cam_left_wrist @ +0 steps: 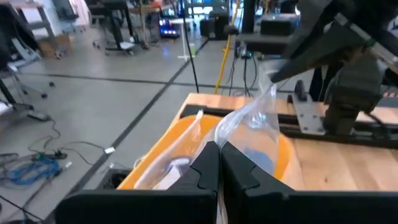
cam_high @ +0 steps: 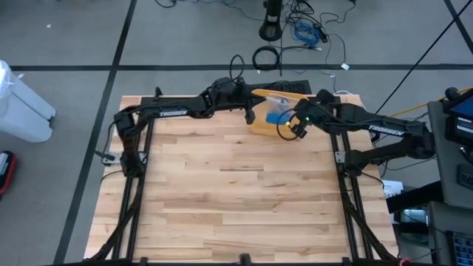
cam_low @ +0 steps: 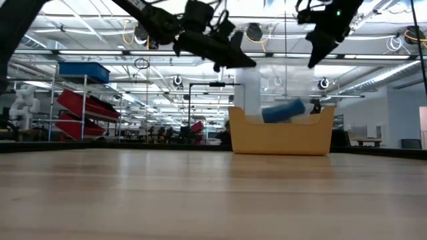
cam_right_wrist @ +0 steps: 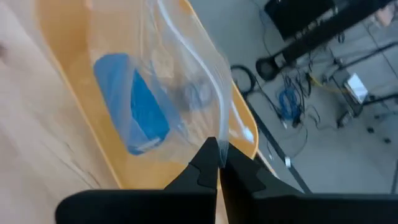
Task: Roll bandage
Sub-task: Put the transparent zip bag into the yellow bin
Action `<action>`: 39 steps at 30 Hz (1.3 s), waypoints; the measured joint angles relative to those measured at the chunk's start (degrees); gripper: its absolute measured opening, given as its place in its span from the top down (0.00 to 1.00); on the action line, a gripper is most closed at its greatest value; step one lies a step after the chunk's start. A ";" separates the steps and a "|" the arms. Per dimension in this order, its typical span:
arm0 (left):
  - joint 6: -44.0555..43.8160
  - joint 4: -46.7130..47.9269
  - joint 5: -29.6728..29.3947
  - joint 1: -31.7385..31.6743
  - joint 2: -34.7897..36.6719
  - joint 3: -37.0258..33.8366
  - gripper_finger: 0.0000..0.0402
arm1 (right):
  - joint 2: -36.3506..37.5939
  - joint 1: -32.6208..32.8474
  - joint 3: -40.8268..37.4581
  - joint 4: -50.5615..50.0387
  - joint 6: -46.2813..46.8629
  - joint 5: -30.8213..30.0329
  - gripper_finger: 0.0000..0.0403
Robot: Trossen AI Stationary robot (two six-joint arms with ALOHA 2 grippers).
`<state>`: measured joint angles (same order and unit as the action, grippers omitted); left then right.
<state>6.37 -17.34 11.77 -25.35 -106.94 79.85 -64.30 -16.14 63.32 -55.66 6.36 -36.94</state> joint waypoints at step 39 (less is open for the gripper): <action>-1.16 0.20 3.94 -7.04 -16.55 11.55 0.63 | 0.21 -24.42 -14.57 24.33 -5.92 25.00 0.63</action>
<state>5.22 -17.14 15.71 -32.39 -123.49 91.39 -64.09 -40.56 48.75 -31.33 0.44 -11.94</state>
